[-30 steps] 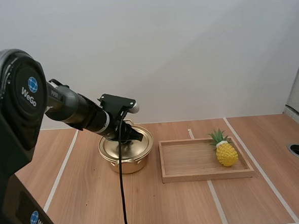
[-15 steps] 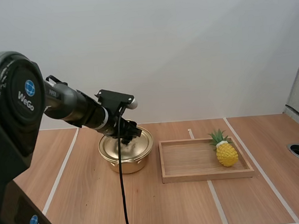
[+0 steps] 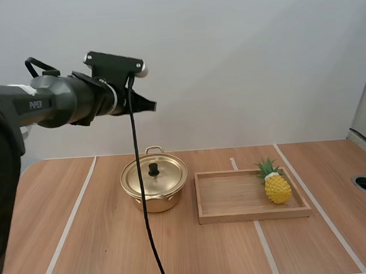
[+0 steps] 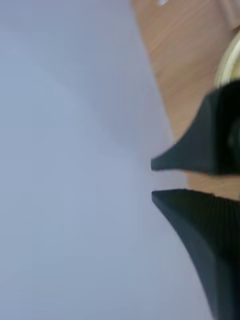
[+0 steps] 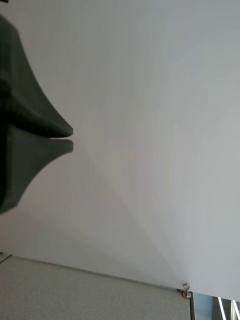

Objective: Open the pot, put the grape inside, and close it

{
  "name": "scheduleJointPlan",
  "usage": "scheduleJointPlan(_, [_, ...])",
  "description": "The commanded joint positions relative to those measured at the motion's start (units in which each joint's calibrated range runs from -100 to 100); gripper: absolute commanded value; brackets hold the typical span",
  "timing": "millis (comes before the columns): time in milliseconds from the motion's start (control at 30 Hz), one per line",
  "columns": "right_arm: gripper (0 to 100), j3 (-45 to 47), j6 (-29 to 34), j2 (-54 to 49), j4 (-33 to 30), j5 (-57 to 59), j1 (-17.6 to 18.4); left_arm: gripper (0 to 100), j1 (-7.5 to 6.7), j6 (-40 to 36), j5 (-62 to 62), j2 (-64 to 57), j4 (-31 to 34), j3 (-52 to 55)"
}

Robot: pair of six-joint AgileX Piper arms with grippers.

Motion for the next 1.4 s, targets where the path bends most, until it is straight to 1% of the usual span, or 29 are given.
scheduleJointPlan(0, [0, -0.4, 0.1, -0.5, -0.3, -1.9, -0.2, 0, -0.08, -1.9, -13.8, -4.2, -3.5, -3.6])
scheduleJointPlan(67, [0, -0.4, 0.1, -0.5, -0.3, -3.1, -0.2, 0, -0.08, -1.9, -14.7, -6.6, -3.5, -5.9])
scheduleJointPlan(167, [0, -0.4, 0.1, -0.5, -0.3, -5.5, -0.2, 0, -0.08, -1.9, -10.6, -11.3, -3.7, -9.6])
scheduleJointPlan(233, [0, -0.4, 0.1, -0.5, 0.1, -6.4, -0.2, 0, -0.08, -1.9, -7.9, -14.8, -5.7, -11.7])
scheduleJointPlan(333, [0, -0.4, 0.1, -0.5, 2.3, -7.1, -0.2, 0, -0.08, -1.9, -7.7, -20.6, -8.3, -13.1])
scheduleJointPlan(433, [0, 0.5, -0.3, -0.6, 5.8, -8.5, -0.2, 0, -0.08, -1.9, -9.1, -26.9, -8.4, -13.1])
scheduleJointPlan(533, [0, 5.6, -0.5, -2.9, 6.7, -15.8, -0.2, 0, -0.08, -1.9, -9.8, -33.6, -8.4, -13.1])
scheduleJointPlan(667, [0, 16.2, -0.5, -8.8, 6.7, -23.1, -0.2, 0, -0.08, -1.9, -10.1, -41.2, -8.0, -12.6])
scheduleJointPlan(800, [0, 25.9, -0.5, -16.6, 6.7, -31.8, -0.2, 0, -0.08, -1.9, -10.5, -48.3, -8.0, -9.7])
scheduleJointPlan(933, [0, 31.3, -0.4, -24.3, 6.7, -38.2, -0.2, 0, -0.08, -1.9, -10.5, -55.9, -8.0, -5.0])
scheduleJointPlan(1033, [0, 32.3, -0.4, -28.8, 6.7, -39.0, -0.2, 0, -0.08, -1.9, -11.0, -61.5, -8.0, -0.9])
scheduleJointPlan(1200, [0, 32.6, -0.3, -33.4, 6.7, -38.8, -1.0, 0, -0.08, -1.9, -14.2, -70.7, -8.0, 5.3])
scheduleJointPlan(1367, [0, 33.1, -0.3, -37.5, 9.6, -36.1, -2.1, 0, -0.08, -1.9, -14.3, -78.4, -8.3, 9.7])
